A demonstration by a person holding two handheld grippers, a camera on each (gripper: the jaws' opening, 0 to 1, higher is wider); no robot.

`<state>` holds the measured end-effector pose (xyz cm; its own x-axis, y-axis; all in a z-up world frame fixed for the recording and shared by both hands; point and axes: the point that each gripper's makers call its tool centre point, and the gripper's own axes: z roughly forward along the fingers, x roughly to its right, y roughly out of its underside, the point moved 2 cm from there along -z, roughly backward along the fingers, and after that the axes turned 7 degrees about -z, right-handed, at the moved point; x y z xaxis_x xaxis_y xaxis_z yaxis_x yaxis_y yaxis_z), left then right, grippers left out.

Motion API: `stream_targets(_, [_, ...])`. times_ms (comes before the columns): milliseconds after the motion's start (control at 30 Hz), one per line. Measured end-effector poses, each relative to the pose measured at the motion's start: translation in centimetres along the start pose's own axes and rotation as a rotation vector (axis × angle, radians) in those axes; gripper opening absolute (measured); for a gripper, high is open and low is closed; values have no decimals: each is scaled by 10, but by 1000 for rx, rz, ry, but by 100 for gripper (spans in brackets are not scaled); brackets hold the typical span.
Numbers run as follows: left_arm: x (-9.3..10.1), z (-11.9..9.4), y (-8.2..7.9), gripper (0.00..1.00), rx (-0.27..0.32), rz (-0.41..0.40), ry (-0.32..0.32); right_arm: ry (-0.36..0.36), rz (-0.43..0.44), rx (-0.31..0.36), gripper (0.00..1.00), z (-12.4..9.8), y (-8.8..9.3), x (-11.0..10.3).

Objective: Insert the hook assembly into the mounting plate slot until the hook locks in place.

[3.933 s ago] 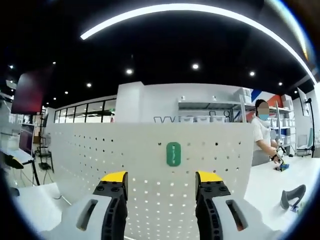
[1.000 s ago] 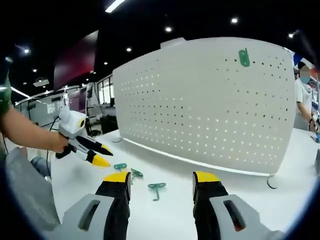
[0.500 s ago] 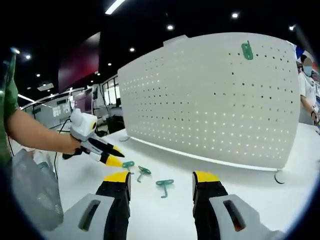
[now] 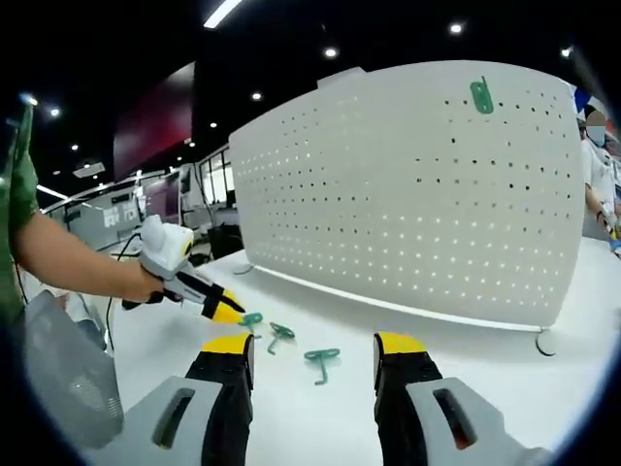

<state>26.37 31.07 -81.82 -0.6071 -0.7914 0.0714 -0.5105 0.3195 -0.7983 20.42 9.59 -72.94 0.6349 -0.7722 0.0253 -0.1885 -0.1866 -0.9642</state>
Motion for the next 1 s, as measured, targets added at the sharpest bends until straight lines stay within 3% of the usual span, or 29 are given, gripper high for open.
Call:
stream_targets(600, [0,6,3,3,-20,32,-21,-2,1,0,49,0,1,0])
stream_targets(1000, [-4,4,5,2,-3,-68,-34,5,-3,11,49,-2,-4,1])
